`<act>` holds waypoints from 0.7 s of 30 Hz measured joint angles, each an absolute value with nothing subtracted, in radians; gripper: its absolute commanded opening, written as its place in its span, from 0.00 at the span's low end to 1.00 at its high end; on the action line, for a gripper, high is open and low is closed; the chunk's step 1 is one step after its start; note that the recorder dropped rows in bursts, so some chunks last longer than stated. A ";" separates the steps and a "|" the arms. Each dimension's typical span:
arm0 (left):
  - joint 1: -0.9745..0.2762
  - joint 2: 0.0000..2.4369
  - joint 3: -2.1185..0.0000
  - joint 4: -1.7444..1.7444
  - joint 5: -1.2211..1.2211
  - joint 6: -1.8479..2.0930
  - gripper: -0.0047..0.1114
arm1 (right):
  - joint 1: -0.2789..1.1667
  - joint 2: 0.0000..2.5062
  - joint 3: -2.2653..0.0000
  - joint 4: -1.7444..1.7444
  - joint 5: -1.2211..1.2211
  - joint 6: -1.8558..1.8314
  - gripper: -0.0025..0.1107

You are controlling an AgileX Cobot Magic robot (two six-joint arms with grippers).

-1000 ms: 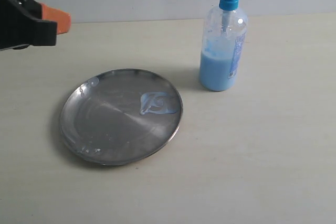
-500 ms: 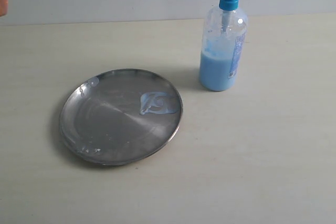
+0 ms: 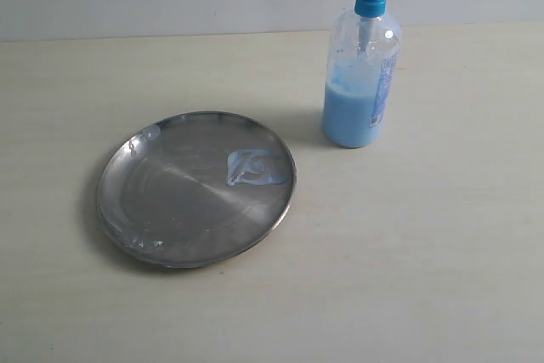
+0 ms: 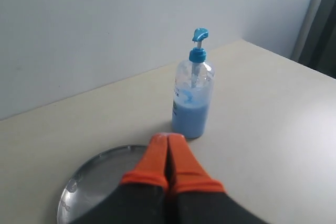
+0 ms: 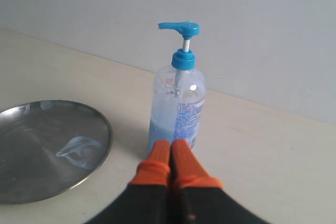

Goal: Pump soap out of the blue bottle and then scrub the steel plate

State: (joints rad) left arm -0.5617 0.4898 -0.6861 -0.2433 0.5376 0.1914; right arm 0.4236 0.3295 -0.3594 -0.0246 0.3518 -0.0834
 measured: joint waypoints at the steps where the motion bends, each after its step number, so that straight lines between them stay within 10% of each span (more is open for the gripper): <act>1: -0.562 0.480 -0.684 -0.243 0.545 0.194 0.04 | 0.424 0.329 -0.359 -0.025 0.352 -0.083 0.02; 21: -0.562 0.431 -0.672 -0.243 0.599 0.216 0.04 | 0.424 0.312 -0.359 -0.025 0.317 -0.083 0.02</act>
